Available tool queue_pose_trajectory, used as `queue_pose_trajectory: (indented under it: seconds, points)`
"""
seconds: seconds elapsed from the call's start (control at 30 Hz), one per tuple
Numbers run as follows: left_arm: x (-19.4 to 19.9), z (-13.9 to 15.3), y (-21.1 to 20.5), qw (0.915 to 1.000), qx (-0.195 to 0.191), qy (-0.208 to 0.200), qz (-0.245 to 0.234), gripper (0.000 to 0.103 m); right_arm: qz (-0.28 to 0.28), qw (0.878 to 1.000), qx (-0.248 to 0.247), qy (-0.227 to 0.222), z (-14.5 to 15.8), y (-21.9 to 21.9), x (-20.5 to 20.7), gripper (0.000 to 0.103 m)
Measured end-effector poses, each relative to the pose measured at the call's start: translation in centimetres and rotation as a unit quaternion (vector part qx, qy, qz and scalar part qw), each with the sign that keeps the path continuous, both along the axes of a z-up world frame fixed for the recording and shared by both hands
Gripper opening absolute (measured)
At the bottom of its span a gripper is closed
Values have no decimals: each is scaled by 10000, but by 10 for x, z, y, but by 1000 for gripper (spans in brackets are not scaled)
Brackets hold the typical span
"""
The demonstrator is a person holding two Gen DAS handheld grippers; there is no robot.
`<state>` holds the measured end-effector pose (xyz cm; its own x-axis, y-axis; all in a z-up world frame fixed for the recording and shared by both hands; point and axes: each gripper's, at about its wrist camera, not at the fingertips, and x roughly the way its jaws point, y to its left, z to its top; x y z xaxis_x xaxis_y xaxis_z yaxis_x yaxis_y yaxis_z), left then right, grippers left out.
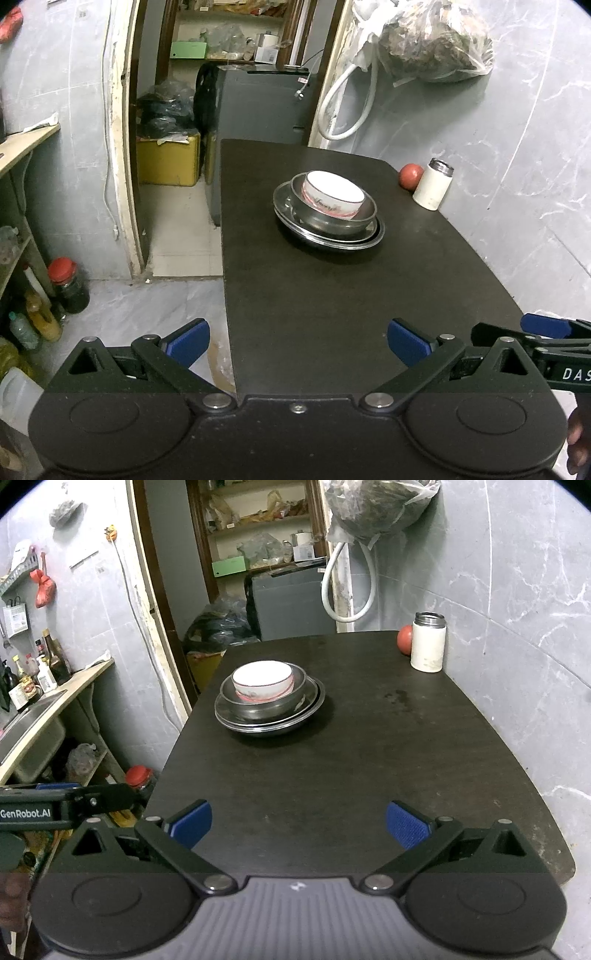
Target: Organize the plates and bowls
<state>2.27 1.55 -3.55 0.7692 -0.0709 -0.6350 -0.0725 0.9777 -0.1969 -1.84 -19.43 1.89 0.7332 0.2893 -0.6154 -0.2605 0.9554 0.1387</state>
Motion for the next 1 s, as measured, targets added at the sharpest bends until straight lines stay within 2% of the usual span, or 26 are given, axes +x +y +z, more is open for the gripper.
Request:
queue_pose_trajectory:
  seconds: [1.0]
  points:
    - [5, -1, 2, 10000, -17, 51, -22, 102, 10, 10000, -56, 52, -5, 6, 3, 103]
